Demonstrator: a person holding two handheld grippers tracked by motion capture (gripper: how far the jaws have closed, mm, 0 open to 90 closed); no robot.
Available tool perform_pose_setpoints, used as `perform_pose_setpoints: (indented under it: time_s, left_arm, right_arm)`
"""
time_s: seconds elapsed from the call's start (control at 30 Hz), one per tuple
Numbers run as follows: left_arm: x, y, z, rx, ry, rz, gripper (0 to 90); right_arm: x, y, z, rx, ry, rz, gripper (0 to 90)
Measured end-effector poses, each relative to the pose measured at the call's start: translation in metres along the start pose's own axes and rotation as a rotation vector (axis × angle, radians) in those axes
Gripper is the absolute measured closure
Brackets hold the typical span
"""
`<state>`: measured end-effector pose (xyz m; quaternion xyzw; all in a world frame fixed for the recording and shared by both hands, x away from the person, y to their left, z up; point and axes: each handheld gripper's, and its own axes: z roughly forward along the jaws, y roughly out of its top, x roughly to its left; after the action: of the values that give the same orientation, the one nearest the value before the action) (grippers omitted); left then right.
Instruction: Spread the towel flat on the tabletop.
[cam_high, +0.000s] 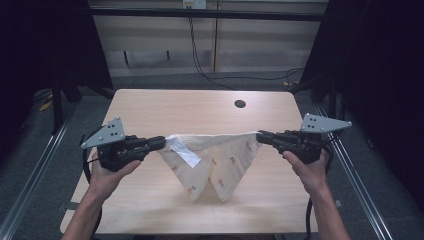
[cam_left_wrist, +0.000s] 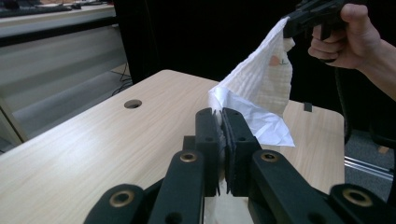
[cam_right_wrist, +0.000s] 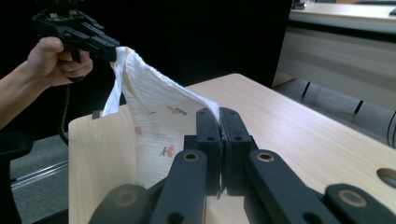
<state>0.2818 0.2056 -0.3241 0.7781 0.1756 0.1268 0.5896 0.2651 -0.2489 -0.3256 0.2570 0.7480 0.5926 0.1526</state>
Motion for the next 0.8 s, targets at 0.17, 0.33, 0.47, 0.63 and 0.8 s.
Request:
perform_pose_setpoints:
  time_s: [0.17, 0.33, 0.47, 0.63, 0.8]
  left_arm:
    - [-0.005, 0.008, -0.012, -0.029, 0.007, 0.019, 86.2]
    - [-0.013, 0.017, -0.022, -0.035, -0.004, 0.056, 86.2]
    - [-0.023, 0.025, -0.031, -0.059, -0.007, 0.076, 86.2]
    - [-0.025, 0.028, -0.037, -0.070, -0.012, 0.066, 86.2]
    - [-0.012, 0.013, -0.018, -0.020, -0.013, 0.031, 86.1]
  right_arm:
    - [0.010, 0.009, -0.003, -0.006, 0.001, -0.032, 88.4]
    - [0.022, 0.017, -0.008, -0.016, 0.020, -0.058, 88.3]
    - [0.037, 0.028, -0.015, -0.020, 0.026, -0.100, 88.4]
    - [0.051, 0.036, -0.027, -0.032, 0.026, -0.122, 88.4]
    - [0.043, 0.029, -0.021, 0.007, 0.005, -0.104, 88.4]
